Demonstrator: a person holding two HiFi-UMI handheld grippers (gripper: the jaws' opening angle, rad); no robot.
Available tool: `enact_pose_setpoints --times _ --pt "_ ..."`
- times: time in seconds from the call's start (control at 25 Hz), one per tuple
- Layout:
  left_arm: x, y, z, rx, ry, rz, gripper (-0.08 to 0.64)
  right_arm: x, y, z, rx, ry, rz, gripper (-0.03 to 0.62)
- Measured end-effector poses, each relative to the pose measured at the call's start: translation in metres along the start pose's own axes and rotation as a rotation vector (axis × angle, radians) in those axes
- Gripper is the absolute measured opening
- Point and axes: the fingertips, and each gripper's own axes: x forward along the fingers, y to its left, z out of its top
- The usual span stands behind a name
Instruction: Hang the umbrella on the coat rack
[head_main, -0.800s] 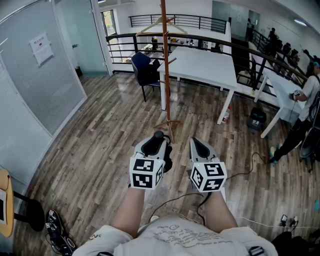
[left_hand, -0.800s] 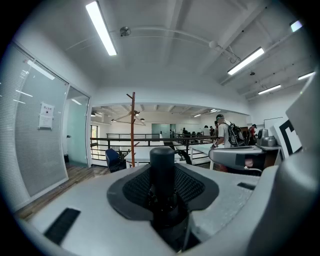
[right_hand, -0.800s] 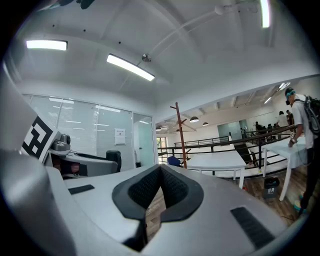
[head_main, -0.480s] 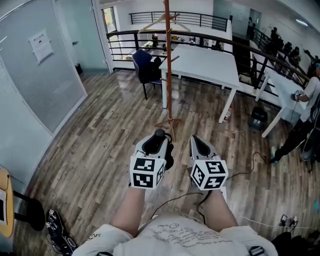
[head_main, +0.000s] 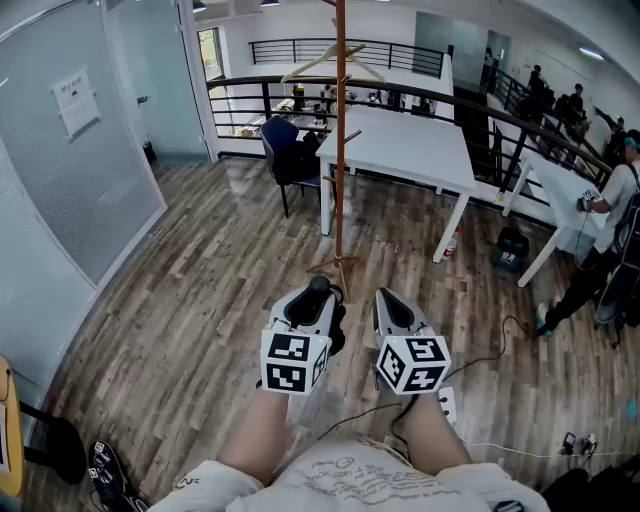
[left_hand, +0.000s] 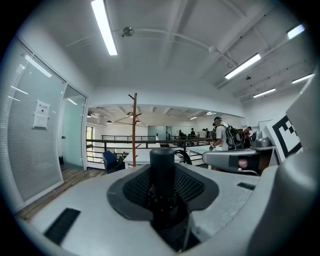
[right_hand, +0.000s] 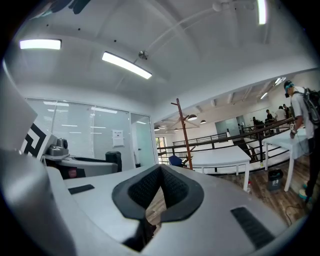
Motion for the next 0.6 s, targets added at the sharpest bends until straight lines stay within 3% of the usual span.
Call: enact_pose_setpoints --times 0.28,0.6 --pt "0.008 0.029 -0.010 -0.005 0.022 -0.033 0.144 0.020 0.009 -0.014 0.023 0.030 -0.052 -0.001" --pt "0.057 0.047 -0.019 -0.010 0.049 -0.051 0.144 0.069 -0.011 -0.020 0.009 0.039 -0.061 0.000"
